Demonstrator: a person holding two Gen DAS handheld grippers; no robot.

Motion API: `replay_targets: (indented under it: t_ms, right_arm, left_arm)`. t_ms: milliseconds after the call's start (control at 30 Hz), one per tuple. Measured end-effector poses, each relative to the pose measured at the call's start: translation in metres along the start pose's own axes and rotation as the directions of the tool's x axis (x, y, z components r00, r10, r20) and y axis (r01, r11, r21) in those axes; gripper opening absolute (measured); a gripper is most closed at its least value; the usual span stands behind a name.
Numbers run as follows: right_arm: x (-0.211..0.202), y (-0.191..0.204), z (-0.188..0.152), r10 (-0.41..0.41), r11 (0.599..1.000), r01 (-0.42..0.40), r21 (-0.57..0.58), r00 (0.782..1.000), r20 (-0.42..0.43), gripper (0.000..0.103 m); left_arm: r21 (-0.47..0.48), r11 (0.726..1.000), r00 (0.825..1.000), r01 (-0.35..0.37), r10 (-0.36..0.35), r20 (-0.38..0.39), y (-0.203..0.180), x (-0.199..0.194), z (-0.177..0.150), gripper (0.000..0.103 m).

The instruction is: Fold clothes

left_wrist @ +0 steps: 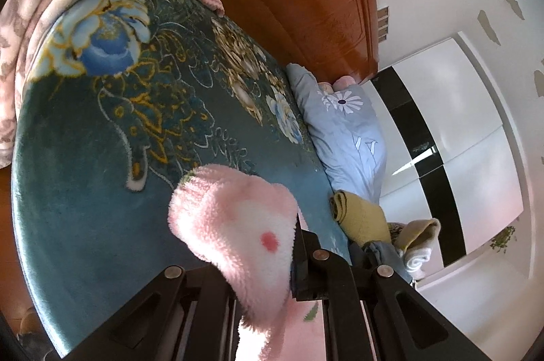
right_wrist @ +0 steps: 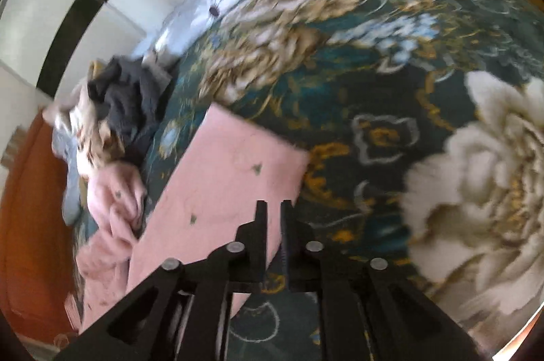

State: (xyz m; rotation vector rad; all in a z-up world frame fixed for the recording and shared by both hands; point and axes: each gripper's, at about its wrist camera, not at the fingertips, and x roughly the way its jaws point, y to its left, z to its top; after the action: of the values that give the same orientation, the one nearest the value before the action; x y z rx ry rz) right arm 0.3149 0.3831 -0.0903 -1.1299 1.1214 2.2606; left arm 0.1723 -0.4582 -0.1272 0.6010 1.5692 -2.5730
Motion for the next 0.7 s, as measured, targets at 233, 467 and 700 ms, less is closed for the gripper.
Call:
replay_targets:
  t_ms: [233,467,700]
  right_arm:
    - [0.013,-0.017,-0.009,0.018,0.996,-0.016,0.089,1.0,-0.025,0.036]
    - [0.035,0.009,-0.013,0.072,0.993,-0.068,0.096,0.997,-0.041,0.005]
    - [-0.078,0.04,-0.003,0.208,0.977,-0.212,0.013,0.97,0.126,0.005]
  left_arm:
    - [0.003,1.0,1.0,0.017,-0.017,-0.001,-0.002,0.003,-0.001,0.009]
    - [0.009,0.999,0.999,0.039,-0.039,0.005,-0.004,-0.001,0.0,0.009]
    - [0.004,0.994,0.994,0.107,-0.107,0.038,-0.009,-0.016,0.005,0.009]
